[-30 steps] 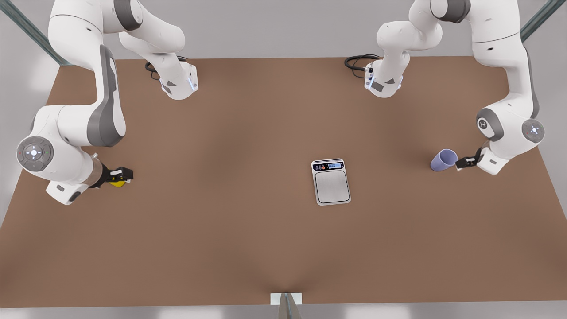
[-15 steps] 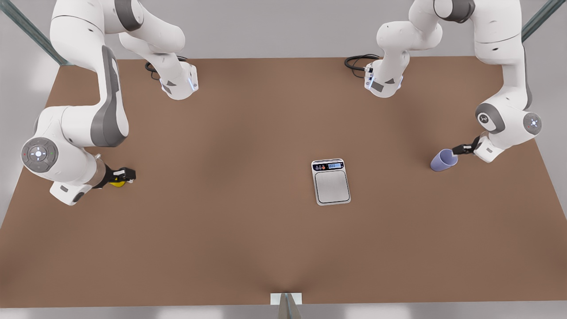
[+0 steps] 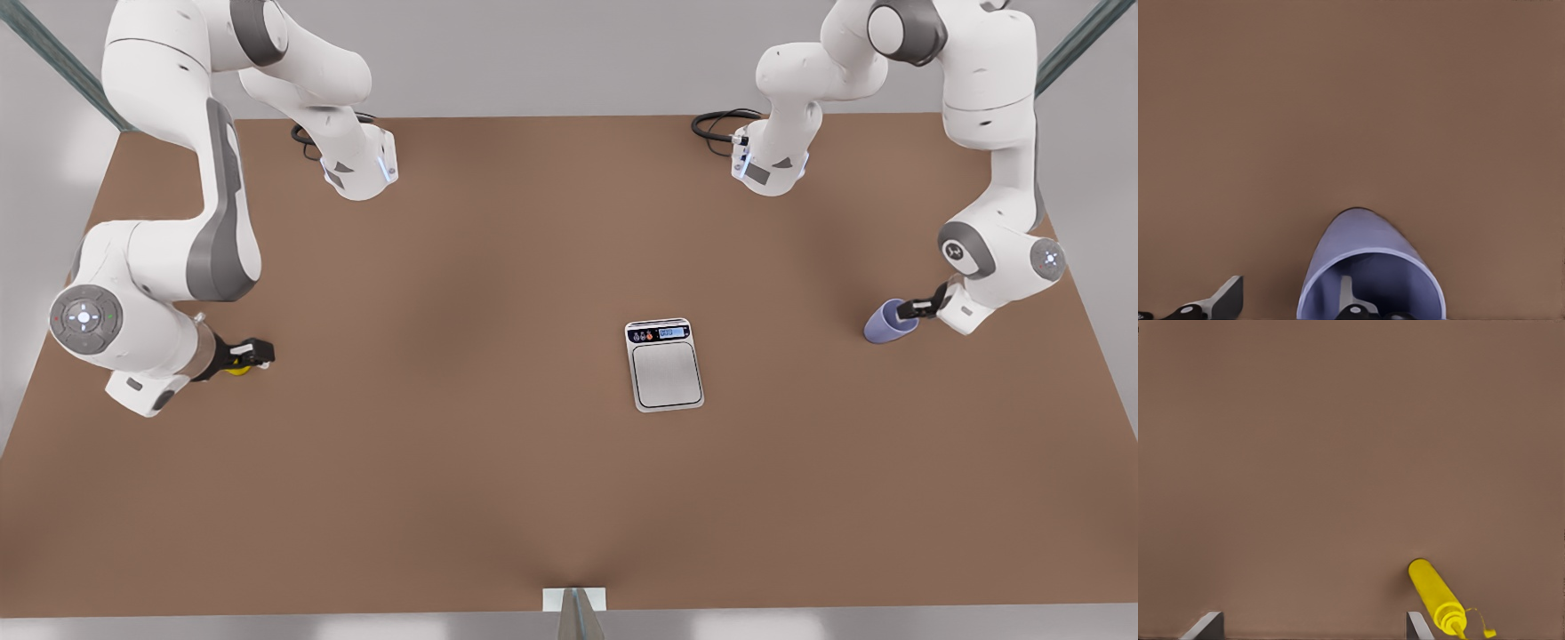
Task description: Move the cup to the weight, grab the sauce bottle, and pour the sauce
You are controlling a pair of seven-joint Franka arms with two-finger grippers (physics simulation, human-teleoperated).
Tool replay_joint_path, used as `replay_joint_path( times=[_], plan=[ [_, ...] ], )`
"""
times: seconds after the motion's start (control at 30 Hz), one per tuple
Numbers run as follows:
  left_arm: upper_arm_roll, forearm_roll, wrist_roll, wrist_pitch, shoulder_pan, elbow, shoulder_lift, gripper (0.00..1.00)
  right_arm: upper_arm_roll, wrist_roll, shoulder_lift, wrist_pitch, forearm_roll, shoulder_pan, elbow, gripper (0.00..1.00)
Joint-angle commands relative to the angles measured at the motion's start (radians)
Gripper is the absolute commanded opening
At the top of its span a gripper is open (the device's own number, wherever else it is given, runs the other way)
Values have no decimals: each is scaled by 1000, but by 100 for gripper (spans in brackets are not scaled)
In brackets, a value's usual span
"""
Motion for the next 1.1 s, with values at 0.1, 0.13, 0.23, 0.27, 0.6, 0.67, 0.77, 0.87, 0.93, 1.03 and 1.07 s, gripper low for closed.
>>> replay_joint_path(
  times=[0.1, 0.13, 0.23, 0.27, 0.6, 0.67, 0.77, 0.87, 0.93, 1.03, 1.07],
  plan=[
    [-8, -25, 3, 22, -2, 0, 18, 51, 2, -490, 11, 70, 34, -82, -12, 100],
    [-12, -25, 3, 23, -4, 0, 25, 50, 0, -688, 34, 105, 114, -133, -12, 100],
    [-23, -28, 3, 30, -4, 0, 31, 44, 2, -1076, 88, 125, 264, -268, -20, 100],
    [-23, -28, 3, 30, -4, 0, 31, 35, 0, -1176, 106, 134, 303, -308, -20, 100],
    [-35, -28, 4, 43, -9, 2, 51, 21, 2, -1850, 335, 151, 476, -625, -14, 100],
    [-35, -28, 30, 54, -9, 3, 49, 21, 2, -1910, 375, 127, 478, -662, -18, 100],
    [-35, -28, 33, 53, -9, 5, 38, 21, 2, -1990, 439, 92, 505, -687, -20, 100],
    [-35, -28, 47, 46, -9, 9, 18, 21, 2, -2091, 508, 78, 527, -704, -14, 100],
    [-44, -28, 47, 46, -9, 18, 17, 21, 2, -2131, 523, 56, 559, -711, -15, 100],
    [-67, -28, 49, 46, -9, 28, -1, 21, 2, -2146, 528, 15, 562, -730, -15, 100],
    [-83, -29, 49, 45, -9, 34, -3, 21, 2, -2168, 540, 15, 562, -731, -14, 100]
  ],
)
